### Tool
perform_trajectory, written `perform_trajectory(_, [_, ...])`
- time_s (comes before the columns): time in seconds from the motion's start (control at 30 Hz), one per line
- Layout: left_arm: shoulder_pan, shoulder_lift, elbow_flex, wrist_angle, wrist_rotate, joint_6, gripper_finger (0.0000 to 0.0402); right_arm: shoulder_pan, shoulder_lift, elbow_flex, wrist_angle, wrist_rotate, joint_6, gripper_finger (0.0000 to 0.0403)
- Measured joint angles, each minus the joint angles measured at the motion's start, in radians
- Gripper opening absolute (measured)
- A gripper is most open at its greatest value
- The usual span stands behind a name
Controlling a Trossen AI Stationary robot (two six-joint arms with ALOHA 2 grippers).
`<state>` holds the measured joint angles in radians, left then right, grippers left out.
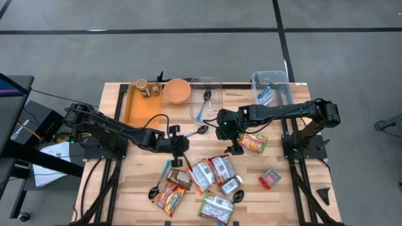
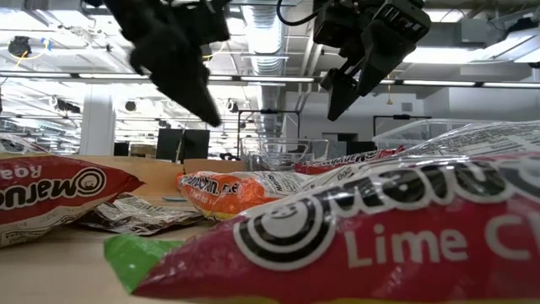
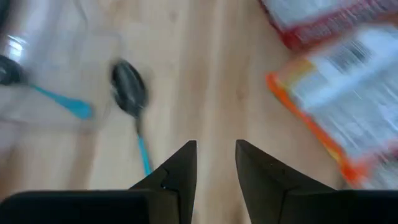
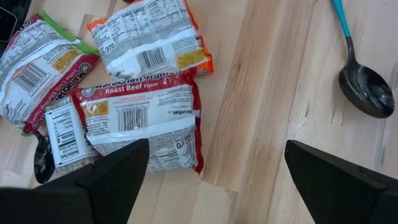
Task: Pick & Place Food Item
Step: Put the blue spoon into the transparent bin
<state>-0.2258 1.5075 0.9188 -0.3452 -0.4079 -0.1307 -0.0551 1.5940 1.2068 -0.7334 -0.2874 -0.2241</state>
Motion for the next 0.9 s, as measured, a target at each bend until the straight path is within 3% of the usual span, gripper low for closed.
perform_trajectory(0.27, [0.109, 0.193, 0.0, 0.122, -0.034, 0.01, 0.0106, 0.0, 0.0, 0.0, -0.018, 0.0, 0.0, 0.037])
perform_trajectory(0.43, [0.186, 0.259, 0.0, 0.193, -0.06, 0.044, 0.0127, 0.0, 0.0, 0.0, -0.019, 0.0, 0.003, 0.037])
perform_trajectory(0.7, [0.267, 0.311, 0.0, 0.215, 0.021, 0.044, 0.0167, 0.0, 0.0, 0.0, -0.023, 0.0, -0.004, 0.037])
perform_trajectory(0.9, [0.316, 0.317, -0.035, 0.286, 0.148, 0.036, 0.0163, 0.0, 0.0, 0.0, -0.022, 0.0, -0.003, 0.037])
